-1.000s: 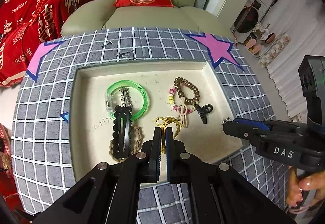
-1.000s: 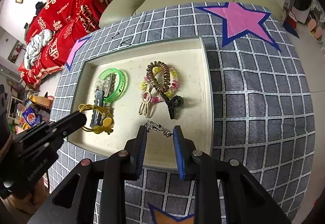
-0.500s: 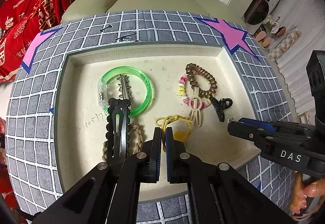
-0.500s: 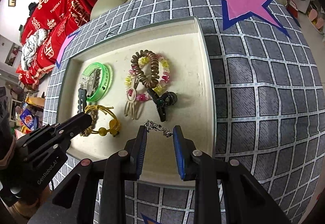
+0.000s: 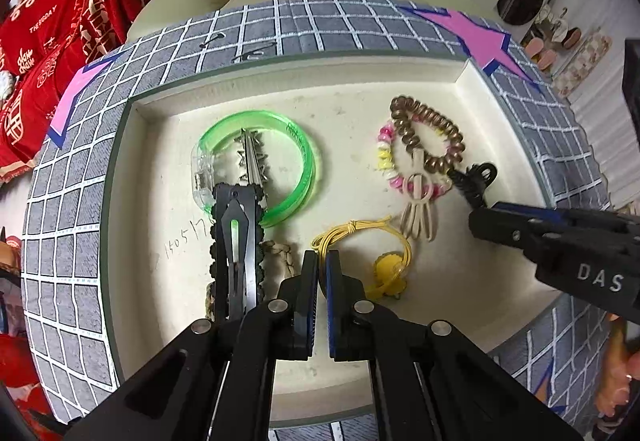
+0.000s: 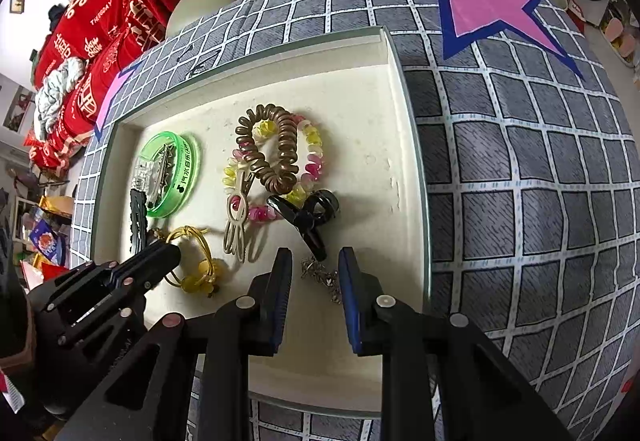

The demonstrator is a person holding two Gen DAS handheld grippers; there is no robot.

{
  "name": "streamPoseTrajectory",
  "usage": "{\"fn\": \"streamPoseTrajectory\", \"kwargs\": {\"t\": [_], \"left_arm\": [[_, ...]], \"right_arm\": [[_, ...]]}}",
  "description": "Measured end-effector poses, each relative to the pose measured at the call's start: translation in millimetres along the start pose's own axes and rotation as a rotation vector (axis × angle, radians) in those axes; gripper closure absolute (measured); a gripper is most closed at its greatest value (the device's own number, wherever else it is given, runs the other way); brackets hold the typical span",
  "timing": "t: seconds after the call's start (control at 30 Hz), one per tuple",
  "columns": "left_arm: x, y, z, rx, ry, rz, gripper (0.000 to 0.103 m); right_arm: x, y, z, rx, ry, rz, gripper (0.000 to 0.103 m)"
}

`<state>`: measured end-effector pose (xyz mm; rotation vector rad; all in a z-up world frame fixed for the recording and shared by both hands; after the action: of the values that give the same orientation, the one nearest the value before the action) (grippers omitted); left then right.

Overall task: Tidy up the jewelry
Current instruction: 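Release the yellow hair tie in the tray while the right tool drops the silver chain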

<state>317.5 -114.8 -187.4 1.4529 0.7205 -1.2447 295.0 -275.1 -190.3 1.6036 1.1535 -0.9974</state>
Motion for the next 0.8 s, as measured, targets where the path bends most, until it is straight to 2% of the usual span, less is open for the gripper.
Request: {"fn": "streamPoseTrajectory", "kwargs": {"t": [0.47, 0.53, 0.6, 0.8], "left_arm": [[-4, 0, 7, 0.054, 0.061, 0.001, 0.091], [-6, 0, 7, 0.056, 0.060, 0.002, 0.091], [-7, 1, 6, 0.055, 0.061, 0.004, 0.091], [-13, 0, 2, 0.044, 0.055, 0.021, 0.091]], "right_arm": [[-1, -1, 2, 0.018, 0.025, -0.013, 0.076], [-2, -1, 4, 0.031, 0.039, -0.014, 0.073], [-2, -1, 4, 0.048, 0.053, -0.016, 0.062], [-10, -1, 1, 0.049, 0.070, -0.003, 0.061]]}}
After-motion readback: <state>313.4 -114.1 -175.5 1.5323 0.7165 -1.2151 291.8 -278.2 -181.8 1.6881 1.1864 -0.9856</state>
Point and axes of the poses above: each gripper's, at about its wrist camera, not at the fingertips, and x roughly the way its jaws point, z to its right, y to its top, the point moved 1 cm from there along x, roughly the way its jaws point, and after that the axes turned 1 degree about -y, right-handed, at the moved point
